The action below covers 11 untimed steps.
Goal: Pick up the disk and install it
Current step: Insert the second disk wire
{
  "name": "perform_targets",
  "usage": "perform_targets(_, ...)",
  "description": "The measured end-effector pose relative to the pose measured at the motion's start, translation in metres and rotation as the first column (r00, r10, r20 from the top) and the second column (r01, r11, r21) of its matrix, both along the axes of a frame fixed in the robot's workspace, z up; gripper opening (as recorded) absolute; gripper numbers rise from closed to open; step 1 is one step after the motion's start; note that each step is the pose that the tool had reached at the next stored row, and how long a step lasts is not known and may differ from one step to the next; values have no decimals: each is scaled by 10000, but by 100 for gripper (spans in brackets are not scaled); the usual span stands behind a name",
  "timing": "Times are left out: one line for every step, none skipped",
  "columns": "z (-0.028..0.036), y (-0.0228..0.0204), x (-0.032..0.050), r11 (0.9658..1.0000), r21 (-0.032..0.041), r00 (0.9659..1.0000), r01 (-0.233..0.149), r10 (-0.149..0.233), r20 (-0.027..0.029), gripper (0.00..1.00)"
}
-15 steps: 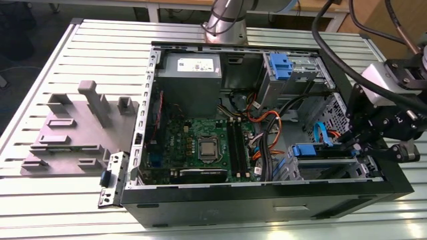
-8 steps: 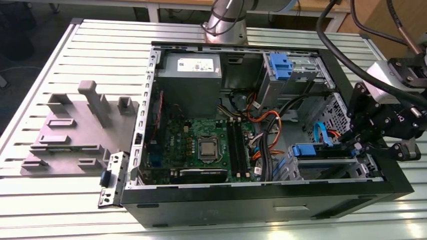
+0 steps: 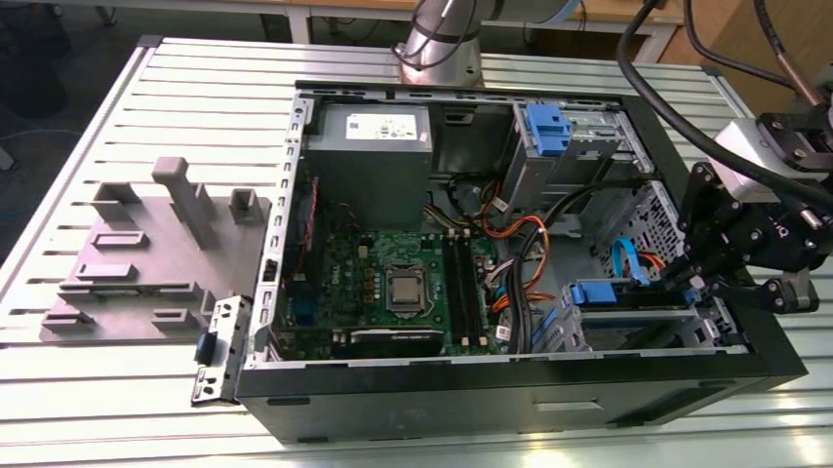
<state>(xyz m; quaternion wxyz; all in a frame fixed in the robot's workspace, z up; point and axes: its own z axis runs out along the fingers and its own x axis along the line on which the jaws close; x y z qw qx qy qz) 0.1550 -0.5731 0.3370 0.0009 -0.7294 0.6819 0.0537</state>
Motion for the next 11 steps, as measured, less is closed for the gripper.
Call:
perform_targets(0,0,0,10000,0,10000,0,0,0,16)
perform_targets(0,0,0,10000,0,10000,0,0,0,16)
perform_targets(-1,0,0,10000,0,10000,0,0,0,16)
perform_targets(0,0,0,10000,0,10000,1,-1,0,16)
perform_targets(-1,0,0,10000,0,10000,0,0,0,16)
perform_targets(-1,0,0,10000,0,10000,0,0,0,16)
perform_targets(-1,0,0,10000,0,10000,0,0,0,16)
perform_targets(-2,1,-1,10000,2,10000,0,0,1,16)
perform_targets(-2,4,-3,10000,2,10000,0,0,4,16)
perform_targets(-1,8,-6,10000,0,10000,0,0,7,16)
perform_targets(0,15,-11,10000,-2,10000,0,0,11,16)
